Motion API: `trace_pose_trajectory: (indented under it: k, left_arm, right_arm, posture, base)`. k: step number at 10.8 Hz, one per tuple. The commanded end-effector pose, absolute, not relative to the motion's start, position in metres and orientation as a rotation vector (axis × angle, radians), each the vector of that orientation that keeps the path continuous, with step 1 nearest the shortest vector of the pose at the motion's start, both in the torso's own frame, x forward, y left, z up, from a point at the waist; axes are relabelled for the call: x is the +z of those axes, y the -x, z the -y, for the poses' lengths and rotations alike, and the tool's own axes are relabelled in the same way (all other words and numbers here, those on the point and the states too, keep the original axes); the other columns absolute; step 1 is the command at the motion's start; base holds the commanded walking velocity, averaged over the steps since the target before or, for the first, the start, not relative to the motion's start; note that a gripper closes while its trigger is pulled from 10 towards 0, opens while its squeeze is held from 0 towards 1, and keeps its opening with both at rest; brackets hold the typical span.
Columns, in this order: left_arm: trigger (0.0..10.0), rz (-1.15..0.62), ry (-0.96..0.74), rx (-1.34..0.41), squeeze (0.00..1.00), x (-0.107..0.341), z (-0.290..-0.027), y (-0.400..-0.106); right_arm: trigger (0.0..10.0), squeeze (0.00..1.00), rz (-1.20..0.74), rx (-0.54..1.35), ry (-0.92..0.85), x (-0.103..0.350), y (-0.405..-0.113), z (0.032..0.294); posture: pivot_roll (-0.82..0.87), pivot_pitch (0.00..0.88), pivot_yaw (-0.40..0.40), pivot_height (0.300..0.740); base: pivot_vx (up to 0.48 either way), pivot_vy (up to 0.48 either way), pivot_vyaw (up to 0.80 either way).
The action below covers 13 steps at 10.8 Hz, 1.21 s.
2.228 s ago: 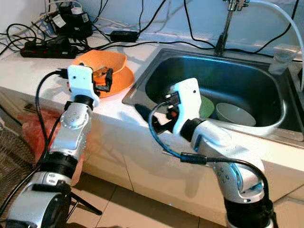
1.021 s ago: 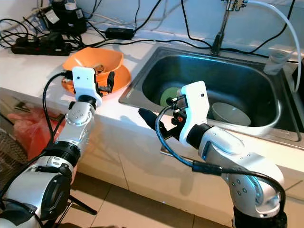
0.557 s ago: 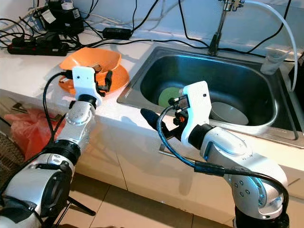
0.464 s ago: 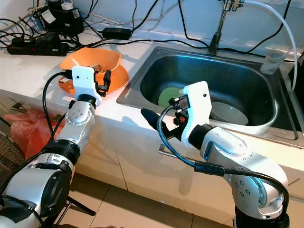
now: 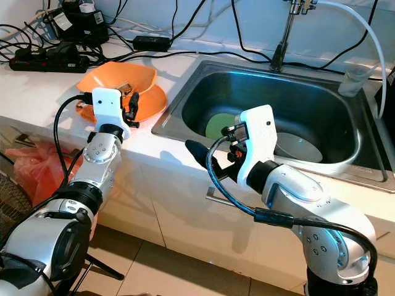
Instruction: Kitchen organization
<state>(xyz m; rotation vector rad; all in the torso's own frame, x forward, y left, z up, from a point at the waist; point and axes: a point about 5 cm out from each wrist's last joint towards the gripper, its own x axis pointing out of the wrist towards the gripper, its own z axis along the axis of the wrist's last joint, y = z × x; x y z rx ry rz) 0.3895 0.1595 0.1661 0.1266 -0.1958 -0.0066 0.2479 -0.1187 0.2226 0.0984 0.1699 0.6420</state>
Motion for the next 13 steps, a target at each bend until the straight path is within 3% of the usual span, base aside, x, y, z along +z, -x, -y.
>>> trace_pose_trajectory:
  k: [1,13]
  left_arm:
    - [0.0,0.216,-0.131,0.006,0.0,0.1726,-0.1612,-0.3917]
    - [0.0,0.256,-0.164,0.005,0.0,0.1784,-0.1623,-0.3917]
  right_arm:
    - [10.0,0.0,-0.169,0.643,-0.098,0.2241,-0.2458,0.1201]
    - [10.0,0.0,-0.161,0.635,-0.098,0.2241,-0.2499,0.1206]
  posture:
    - [-0.22,0.0,-0.012,0.74]
    - [-0.22,0.0,-0.006,0.74]
  base:
    - [0.0,0.0,0.0]
    - [0.0,0.0,0.0]
